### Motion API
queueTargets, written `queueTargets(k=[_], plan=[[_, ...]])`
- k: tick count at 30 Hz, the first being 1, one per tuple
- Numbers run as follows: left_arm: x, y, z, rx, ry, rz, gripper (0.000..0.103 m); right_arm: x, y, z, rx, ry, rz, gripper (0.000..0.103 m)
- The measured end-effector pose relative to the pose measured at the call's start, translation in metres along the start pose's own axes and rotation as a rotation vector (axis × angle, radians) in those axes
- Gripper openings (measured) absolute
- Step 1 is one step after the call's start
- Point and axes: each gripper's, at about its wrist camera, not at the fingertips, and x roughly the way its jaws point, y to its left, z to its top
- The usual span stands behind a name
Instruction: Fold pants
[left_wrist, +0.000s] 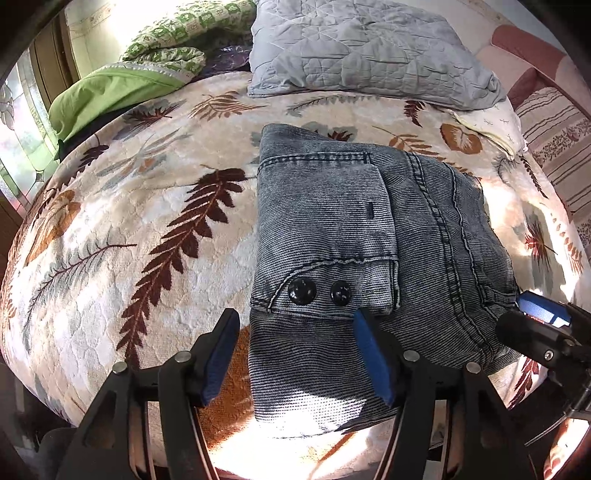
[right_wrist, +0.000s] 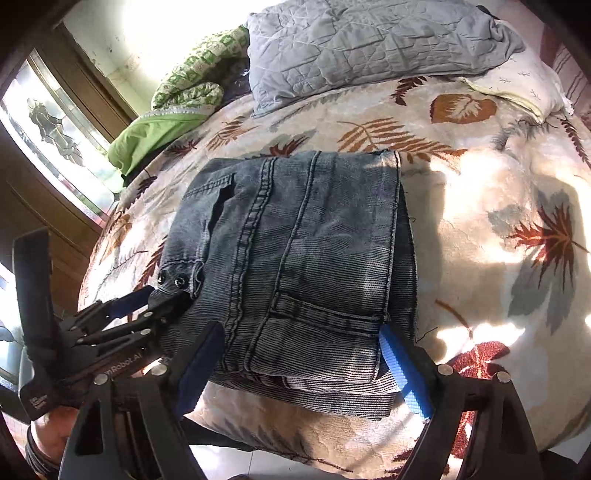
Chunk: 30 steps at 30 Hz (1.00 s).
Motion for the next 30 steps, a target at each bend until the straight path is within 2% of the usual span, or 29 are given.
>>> queueTargets(k=[2, 4, 5, 9, 12, 15, 17, 19, 22, 26, 30], plan=[[0.0, 0.0, 0.0, -0.002, 0.0, 0.001, 0.065, -0.001, -0.001, -0.001, 0.001, -0.009, -0.003, 0.088], [0.001, 0.0, 0.0, -0.004, 0.002, -0.001, 0.067, 0.014, -0.007, -0.004, 0.0, 0.051, -0.025, 0.088], [0.0, 0.001, 0.0, -0.001, -0.001, 0.001, 0.067, 0.016, -0.008, -0.004, -0.004, 0.051, -0.024, 0.089], [-0.003, 0.008, 0.003, -0.028, 0.011, -0.036, 0.07, 0.0, -0.014, 0.007, 0.049, 0.042, 0.058, 0.089], [-0.013, 0.023, 0.01, -0.077, -0.01, -0.123, 0.07, -0.014, -0.026, 0.022, 0.077, 0.01, 0.081, 0.089], [-0.015, 0.055, 0.021, -0.21, -0.03, -0.253, 0.079, -0.018, -0.05, 0.034, 0.169, 0.018, 0.108, 0.089], [-0.004, 0.079, 0.026, -0.328, -0.001, -0.348, 0.08, -0.014, -0.066, 0.04, 0.231, 0.036, 0.163, 0.089], [0.012, 0.094, 0.03, -0.399, 0.039, -0.431, 0.08, -0.007, -0.079, 0.043, 0.282, 0.053, 0.198, 0.089], [0.031, 0.1, 0.032, -0.445, 0.094, -0.507, 0.08, 0.009, -0.09, 0.048, 0.327, 0.087, 0.264, 0.089], [0.052, 0.094, 0.028, -0.512, 0.173, -0.596, 0.08, 0.027, -0.097, 0.048, 0.369, 0.125, 0.285, 0.089], [0.049, 0.08, 0.031, -0.47, 0.171, -0.592, 0.08, 0.04, -0.085, 0.042, 0.35, 0.175, 0.353, 0.089]])
